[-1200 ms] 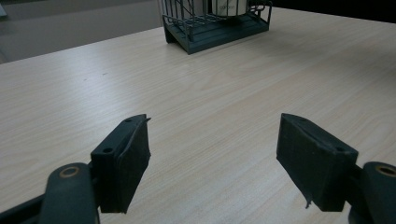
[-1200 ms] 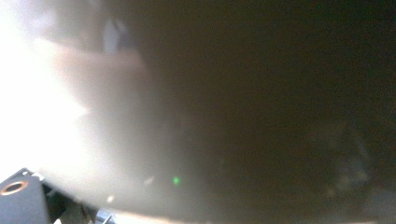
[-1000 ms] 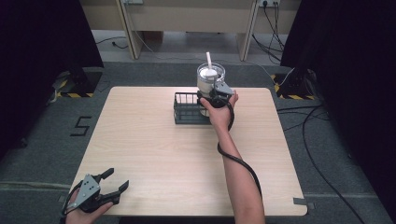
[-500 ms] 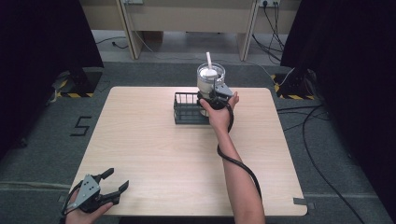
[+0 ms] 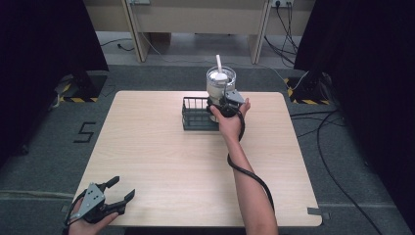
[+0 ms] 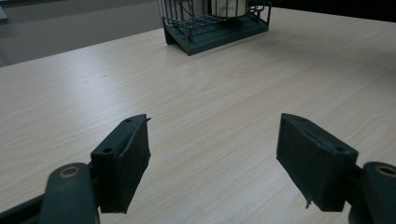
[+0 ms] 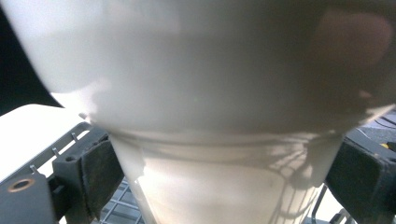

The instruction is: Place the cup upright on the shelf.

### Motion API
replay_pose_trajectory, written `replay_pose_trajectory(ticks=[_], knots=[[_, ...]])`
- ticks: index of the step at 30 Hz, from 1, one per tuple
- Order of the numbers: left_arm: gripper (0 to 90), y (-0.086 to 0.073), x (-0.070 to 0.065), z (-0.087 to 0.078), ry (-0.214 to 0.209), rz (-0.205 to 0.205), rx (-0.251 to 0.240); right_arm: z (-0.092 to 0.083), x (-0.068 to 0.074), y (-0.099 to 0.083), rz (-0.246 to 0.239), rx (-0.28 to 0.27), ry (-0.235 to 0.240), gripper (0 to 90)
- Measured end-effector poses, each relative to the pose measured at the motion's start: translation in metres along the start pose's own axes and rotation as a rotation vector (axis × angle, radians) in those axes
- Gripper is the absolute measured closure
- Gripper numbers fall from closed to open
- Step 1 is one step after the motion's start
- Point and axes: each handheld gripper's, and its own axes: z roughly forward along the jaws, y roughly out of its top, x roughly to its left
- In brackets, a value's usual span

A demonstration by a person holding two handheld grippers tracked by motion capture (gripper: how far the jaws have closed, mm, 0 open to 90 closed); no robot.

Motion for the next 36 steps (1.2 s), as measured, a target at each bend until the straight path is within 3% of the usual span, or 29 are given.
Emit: replay_pose_trajectory(ticks=[36], knots=[[25.0, 0.001, -0.001, 0.0, -0.002, 0.007, -0.002, -0.019, -0.004, -0.012, -0.004, -0.008, 0.008, 8.7]])
